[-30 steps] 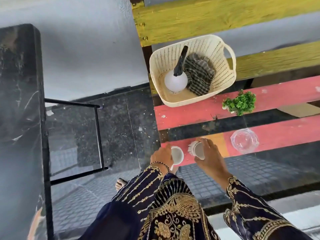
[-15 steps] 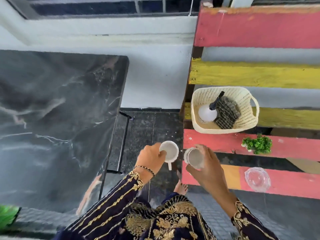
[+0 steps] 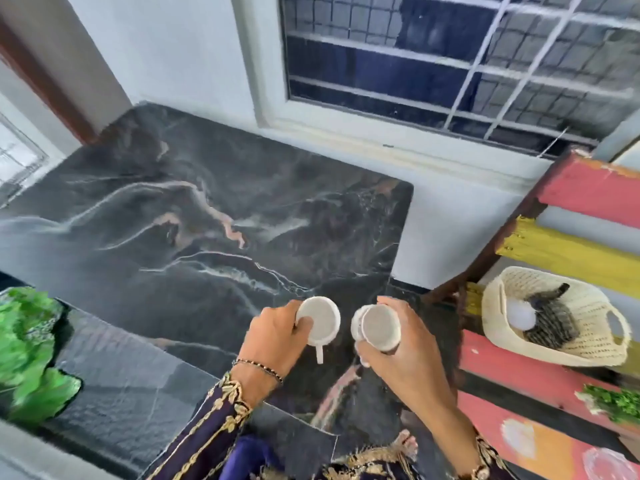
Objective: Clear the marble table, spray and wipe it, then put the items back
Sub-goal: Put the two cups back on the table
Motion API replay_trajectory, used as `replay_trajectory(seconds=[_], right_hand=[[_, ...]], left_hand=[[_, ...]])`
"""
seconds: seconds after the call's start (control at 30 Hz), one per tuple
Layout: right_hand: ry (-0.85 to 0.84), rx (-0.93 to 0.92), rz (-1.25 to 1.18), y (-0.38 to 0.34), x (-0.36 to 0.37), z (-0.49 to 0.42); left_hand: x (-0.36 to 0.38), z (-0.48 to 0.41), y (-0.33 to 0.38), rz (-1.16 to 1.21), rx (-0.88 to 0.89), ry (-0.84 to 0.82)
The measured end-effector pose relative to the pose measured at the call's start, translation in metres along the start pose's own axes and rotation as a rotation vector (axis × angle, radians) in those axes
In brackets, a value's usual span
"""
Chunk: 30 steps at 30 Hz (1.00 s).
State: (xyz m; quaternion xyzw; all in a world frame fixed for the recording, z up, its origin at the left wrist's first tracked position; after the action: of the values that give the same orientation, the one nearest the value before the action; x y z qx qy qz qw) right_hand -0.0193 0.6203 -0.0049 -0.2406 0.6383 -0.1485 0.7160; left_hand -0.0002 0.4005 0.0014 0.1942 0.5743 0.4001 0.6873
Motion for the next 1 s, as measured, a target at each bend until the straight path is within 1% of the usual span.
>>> replay_trajectory(seconds=[0.13, 0.27, 0.43, 0.6, 0.77, 1.0], right_hand=[[-0.068, -0.023, -0.001, -0.089, 0.061, -0.006], [-0.108, 0.000, -0.014, -0.167, 0.118, -0.017], [-0.141, 0.033, -0.019, -0.237, 0.164, -0.042], [-0.133, 0.066, 0.029, -0.269, 0.182, -0.079], [-0.131, 0.143, 0.030, -0.271, 0.196, -0.116], [-0.125, 0.180, 0.083, -0.281, 0.214, -0.150]], left_hand=[[-0.076, -0.002, -0.072, -0.005, -0.041, 0.028], [-0.149, -0.017, -0.135, -0.026, -0.071, 0.027], [-0.219, -0.058, -0.187, -0.053, -0.085, 0.038], [-0.257, -0.115, -0.216, -0.177, -0.067, 0.070], [-0.281, -0.165, -0.238, -0.193, -0.069, 0.085], [-0.302, -0.204, -0.260, -0.171, -0.068, 0.063]])
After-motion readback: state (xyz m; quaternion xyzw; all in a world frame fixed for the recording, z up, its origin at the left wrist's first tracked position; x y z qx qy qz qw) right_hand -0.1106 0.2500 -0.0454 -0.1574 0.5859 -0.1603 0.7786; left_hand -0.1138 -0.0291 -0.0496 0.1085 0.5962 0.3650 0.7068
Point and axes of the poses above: each hand's wrist, its own z-axis away from the middle knuckle, its own x-axis out of the palm, y = z × x, the point moved 9 cm from there along -z, towards the middle knuckle, and after that the axes turned 14 degrees about z, right-handed, at the moved point
